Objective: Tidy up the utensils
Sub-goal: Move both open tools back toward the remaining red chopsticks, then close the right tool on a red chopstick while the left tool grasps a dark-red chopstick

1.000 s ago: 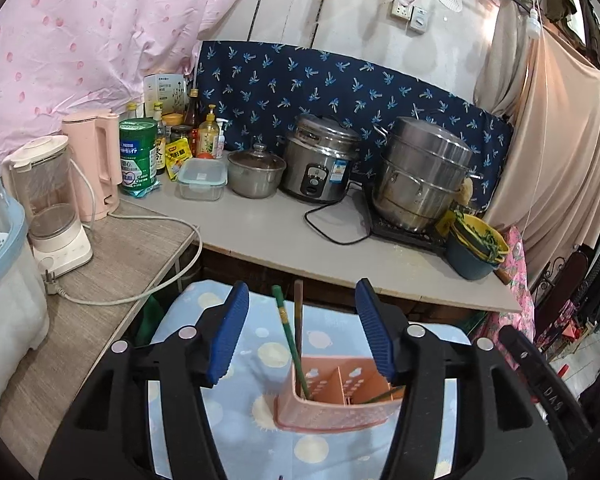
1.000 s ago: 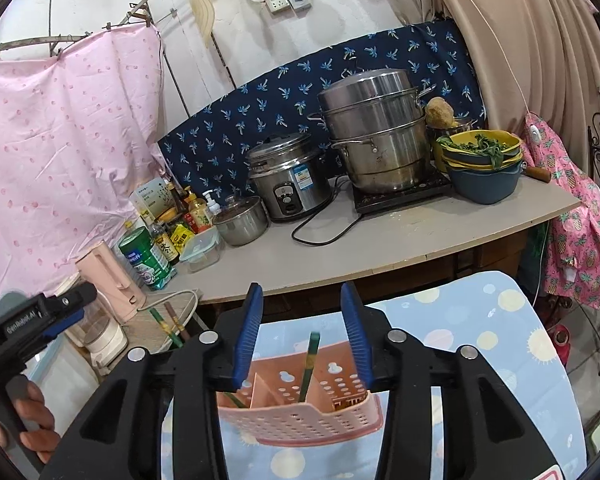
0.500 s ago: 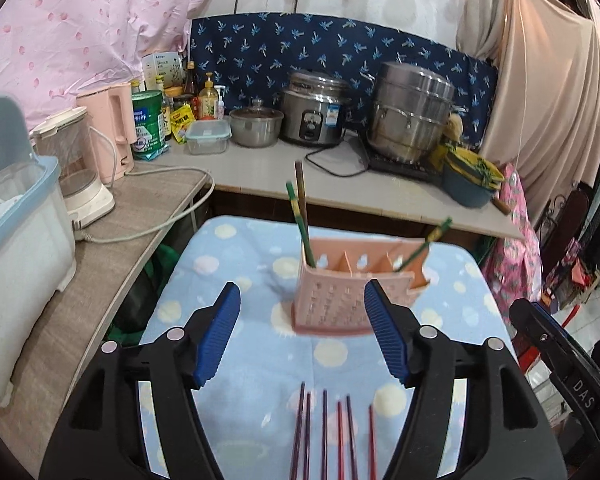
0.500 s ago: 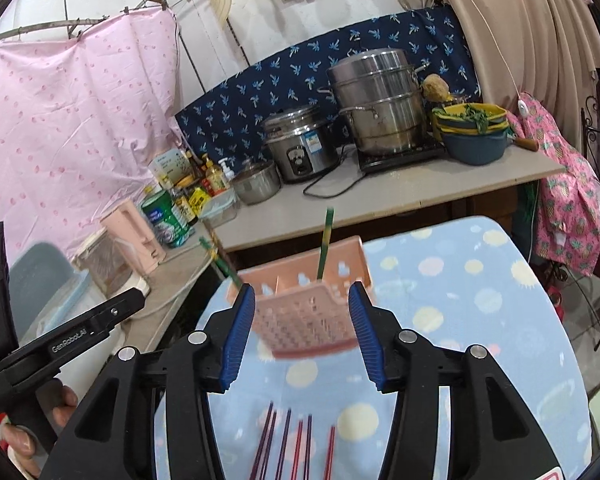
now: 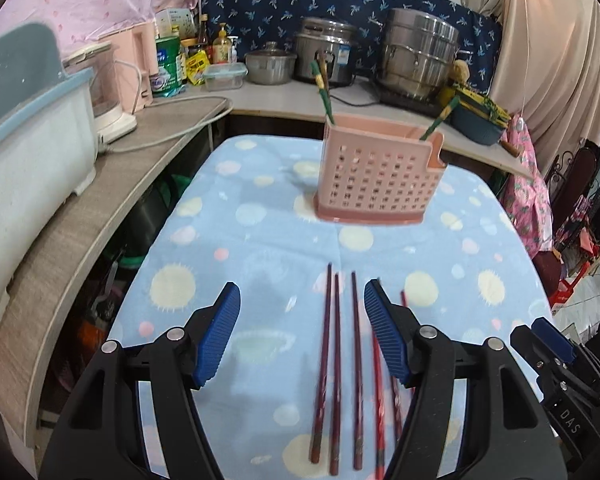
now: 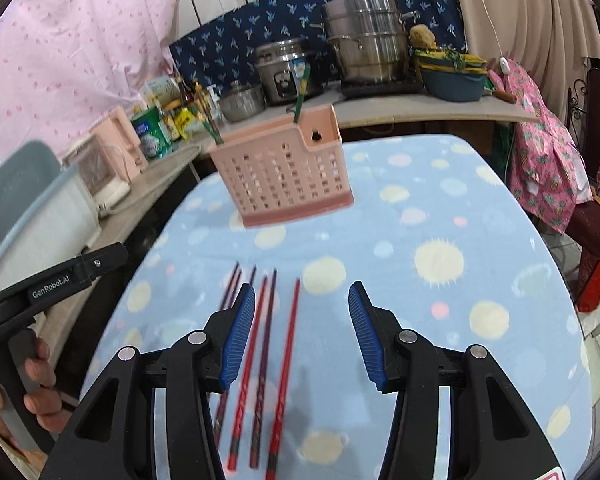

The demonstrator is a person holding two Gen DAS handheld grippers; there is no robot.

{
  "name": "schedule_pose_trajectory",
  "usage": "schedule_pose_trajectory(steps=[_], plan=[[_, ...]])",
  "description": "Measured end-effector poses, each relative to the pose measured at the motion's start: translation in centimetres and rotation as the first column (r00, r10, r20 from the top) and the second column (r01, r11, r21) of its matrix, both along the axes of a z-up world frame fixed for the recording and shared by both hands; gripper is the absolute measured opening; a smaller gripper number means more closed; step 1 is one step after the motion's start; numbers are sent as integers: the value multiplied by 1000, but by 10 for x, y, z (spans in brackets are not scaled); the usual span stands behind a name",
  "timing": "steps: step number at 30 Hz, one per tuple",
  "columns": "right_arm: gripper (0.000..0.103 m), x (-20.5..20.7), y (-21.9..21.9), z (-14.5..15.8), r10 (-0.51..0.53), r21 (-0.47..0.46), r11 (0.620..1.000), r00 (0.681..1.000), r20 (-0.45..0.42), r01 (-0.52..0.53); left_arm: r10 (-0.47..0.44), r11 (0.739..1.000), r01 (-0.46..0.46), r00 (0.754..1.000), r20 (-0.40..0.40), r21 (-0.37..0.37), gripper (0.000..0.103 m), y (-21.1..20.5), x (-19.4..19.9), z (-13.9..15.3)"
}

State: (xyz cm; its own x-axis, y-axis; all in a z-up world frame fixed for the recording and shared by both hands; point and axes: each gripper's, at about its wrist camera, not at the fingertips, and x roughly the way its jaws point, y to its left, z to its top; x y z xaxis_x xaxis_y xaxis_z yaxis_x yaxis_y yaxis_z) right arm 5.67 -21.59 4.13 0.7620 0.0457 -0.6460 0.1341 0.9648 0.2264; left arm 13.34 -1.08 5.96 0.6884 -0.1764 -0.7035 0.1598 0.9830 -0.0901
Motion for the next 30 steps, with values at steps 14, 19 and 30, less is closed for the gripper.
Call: schedule_pose_trajectory(steps=[14, 19, 30], plan=[[48, -43, 31, -69, 57, -60, 996, 988, -146, -66, 33, 998, -29, 994, -103, 47, 61, 25, -45, -65], [48, -47, 40, -85, 73, -58, 995, 981, -181, -85, 40, 998, -33, 990, -136, 53, 61, 33, -55, -82], [31, -44, 53, -95, 95, -68, 992, 975, -201, -110, 29, 998, -18, 987, -160, 66, 61, 34, -61, -93]])
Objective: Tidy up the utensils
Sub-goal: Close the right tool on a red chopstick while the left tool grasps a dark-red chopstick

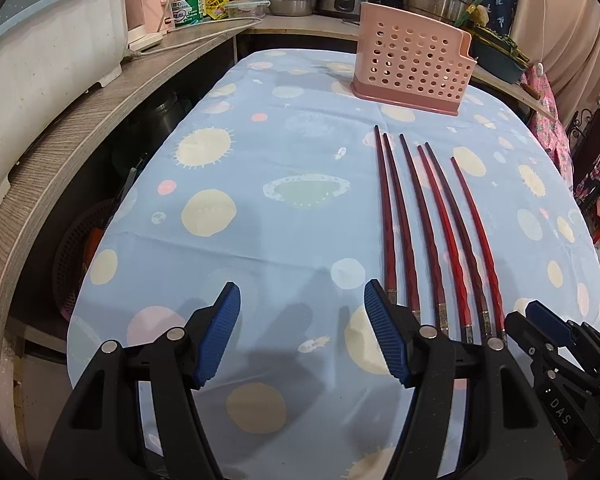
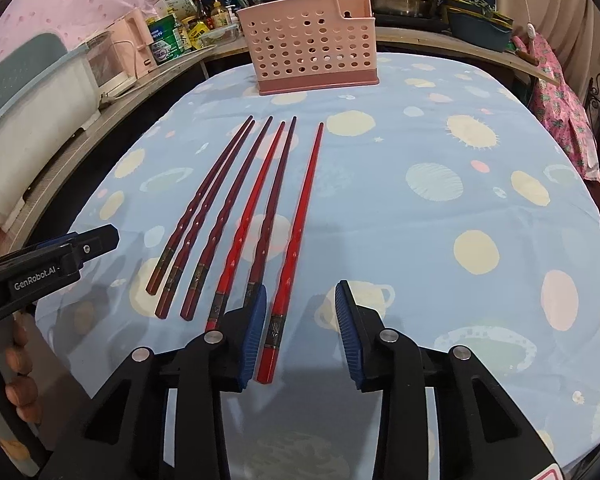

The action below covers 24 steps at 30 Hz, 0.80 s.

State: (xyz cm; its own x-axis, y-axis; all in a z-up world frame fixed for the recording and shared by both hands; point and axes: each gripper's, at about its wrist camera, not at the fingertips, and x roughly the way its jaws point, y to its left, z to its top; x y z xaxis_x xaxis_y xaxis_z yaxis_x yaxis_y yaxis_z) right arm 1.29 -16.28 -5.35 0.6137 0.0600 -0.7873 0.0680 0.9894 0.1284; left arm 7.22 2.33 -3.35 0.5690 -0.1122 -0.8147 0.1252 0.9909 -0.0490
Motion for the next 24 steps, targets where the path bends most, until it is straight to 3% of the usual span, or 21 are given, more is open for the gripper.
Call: schedule_pose_trajectory(steps=[12, 24], plan=[[8, -1, 9, -9, 18, -26, 999, 999, -27, -19, -28, 1000, 28, 999, -15, -7, 61, -7, -2, -5], [7, -9, -16, -10, -53, -7, 999, 998, -22, 53, -71, 997, 70, 997, -39, -17, 61, -21, -5, -13]])
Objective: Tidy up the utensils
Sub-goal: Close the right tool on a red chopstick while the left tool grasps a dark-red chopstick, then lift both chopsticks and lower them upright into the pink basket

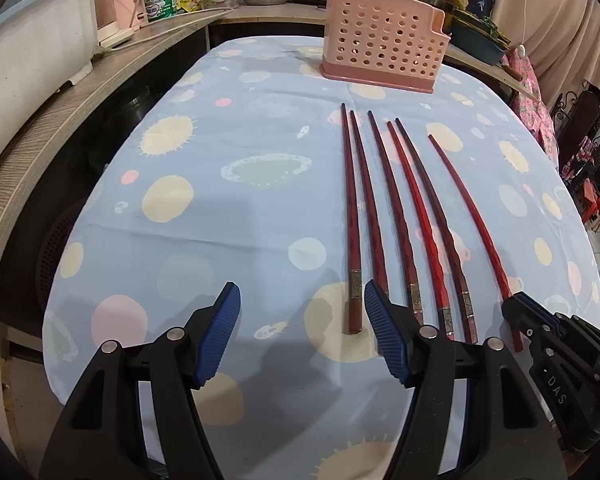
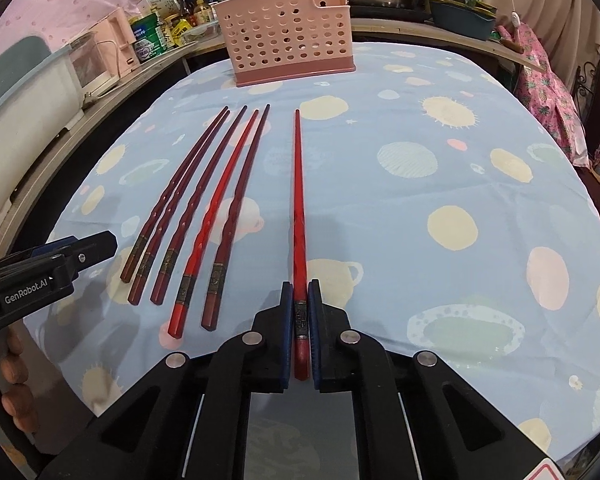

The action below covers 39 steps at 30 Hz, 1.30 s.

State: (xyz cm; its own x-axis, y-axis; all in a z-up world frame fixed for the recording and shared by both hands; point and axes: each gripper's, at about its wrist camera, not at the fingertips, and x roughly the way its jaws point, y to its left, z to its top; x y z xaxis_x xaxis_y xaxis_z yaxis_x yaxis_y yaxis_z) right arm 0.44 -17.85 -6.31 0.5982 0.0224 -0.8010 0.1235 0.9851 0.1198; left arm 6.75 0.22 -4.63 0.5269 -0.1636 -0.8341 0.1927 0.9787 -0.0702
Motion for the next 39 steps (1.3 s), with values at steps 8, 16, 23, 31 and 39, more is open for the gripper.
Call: schedule_pose_trajectory(steps=[8, 16, 23, 31, 39], plan=[[7, -2, -5, 0, -9, 6, 1000, 1000, 1, 9, -11, 1000, 11, 1000, -28, 3, 61, -8, 3, -12], [7, -2, -4, -1, -9, 6, 1000, 1000, 1, 9, -3, 1000, 4, 999, -32, 18, 57, -10, 7, -16], [7, -2, -4, -1, -7, 5, 1000, 1000, 1, 7, 14, 999, -13, 1000, -22, 37, 27, -7, 10, -15], [7, -2, -4, -1, -8, 6, 1000, 1000, 1, 8, 19, 1000, -18, 999, -34, 25, 10, -2, 12, -15], [7, -6, -7, 8, -8, 13, 1000, 1000, 15, 7, 24, 1000, -24, 999, -32, 5, 7, 2, 10, -5]])
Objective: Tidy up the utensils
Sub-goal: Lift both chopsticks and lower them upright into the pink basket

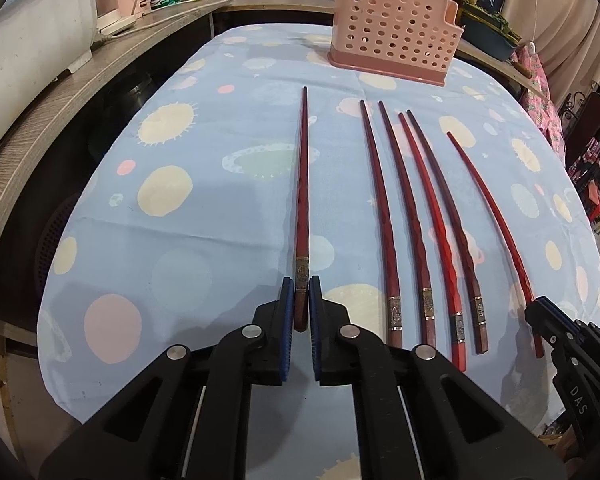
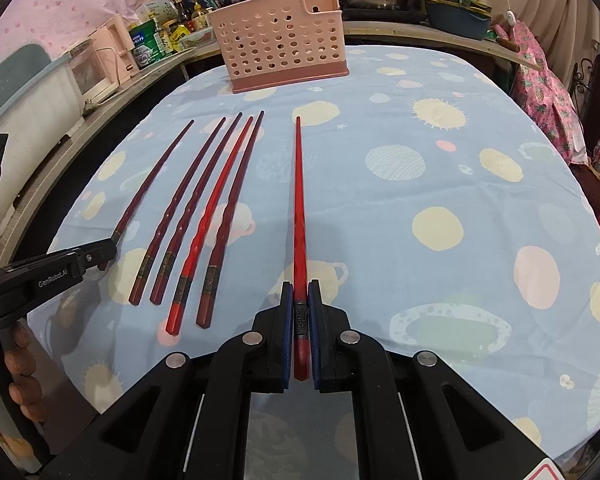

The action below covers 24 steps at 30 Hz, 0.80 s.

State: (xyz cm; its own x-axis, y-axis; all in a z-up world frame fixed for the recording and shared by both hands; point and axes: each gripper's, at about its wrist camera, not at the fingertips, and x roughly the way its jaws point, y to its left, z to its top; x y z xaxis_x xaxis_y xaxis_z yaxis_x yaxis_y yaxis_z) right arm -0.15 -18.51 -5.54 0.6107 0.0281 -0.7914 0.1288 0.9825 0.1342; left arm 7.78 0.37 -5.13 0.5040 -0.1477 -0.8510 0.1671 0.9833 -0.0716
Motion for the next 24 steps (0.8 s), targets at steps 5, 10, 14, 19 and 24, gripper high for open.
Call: schedule_pose_trajectory(steps=[5, 10, 14, 19, 24], plan=[[7, -2, -10, 17, -20, 6, 1000, 999, 40, 19, 14, 1000, -14, 1000, 22, -17, 7, 7, 0, 16], [7, -2, -23, 38, -48, 24, 999, 995, 88, 46, 31, 999, -29, 998, 58, -43, 7, 14, 2, 38], [7, 1, -33, 61, -67, 37, 997, 988, 140, 63, 45, 996, -39, 995, 90, -76, 7, 20, 6, 59], [7, 8, -44, 93, -88, 59, 995, 973, 214, 77, 53, 995, -40, 988, 142, -96, 7, 22, 12, 87], [7, 19, -57, 125, -105, 78, 993, 953, 285, 86, 59, 992, -37, 980, 188, -120, 7, 24, 21, 112]])
